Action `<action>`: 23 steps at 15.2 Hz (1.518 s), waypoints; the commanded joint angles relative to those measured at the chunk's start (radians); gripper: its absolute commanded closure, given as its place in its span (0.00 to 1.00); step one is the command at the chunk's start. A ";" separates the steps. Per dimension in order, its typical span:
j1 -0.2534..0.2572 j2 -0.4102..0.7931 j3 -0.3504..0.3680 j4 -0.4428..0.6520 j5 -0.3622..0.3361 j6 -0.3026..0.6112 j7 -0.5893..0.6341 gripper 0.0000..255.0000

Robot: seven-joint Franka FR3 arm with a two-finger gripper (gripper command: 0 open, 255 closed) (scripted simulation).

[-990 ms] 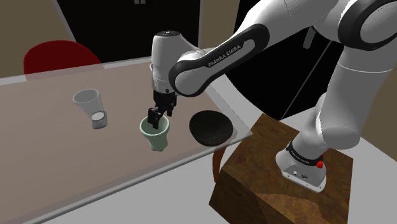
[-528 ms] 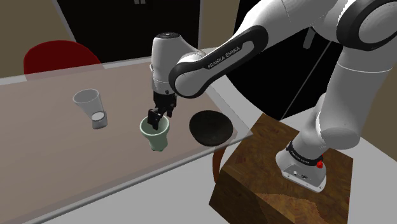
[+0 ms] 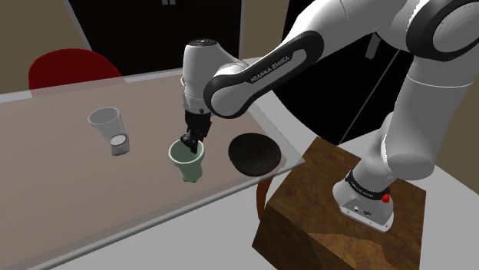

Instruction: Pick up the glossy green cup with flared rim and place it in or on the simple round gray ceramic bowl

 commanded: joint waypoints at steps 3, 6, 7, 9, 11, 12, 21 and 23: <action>-0.001 -0.007 0.001 0.005 0.003 -0.012 -0.001 1.00; -0.004 -0.027 0.003 0.022 0.011 -0.048 -0.004 1.00; -0.005 -0.034 0.004 0.028 0.014 -0.061 -0.005 1.00; -0.007 -0.046 0.005 0.041 0.019 -0.085 -0.006 1.00; -0.008 -0.058 0.006 0.055 0.023 -0.110 -0.007 1.00; -0.009 -0.063 0.007 0.062 0.025 -0.122 -0.007 1.00; -0.014 -0.104 0.009 0.137 0.040 -0.235 -0.008 1.00; -0.015 -0.111 0.009 0.156 0.042 -0.261 -0.008 1.00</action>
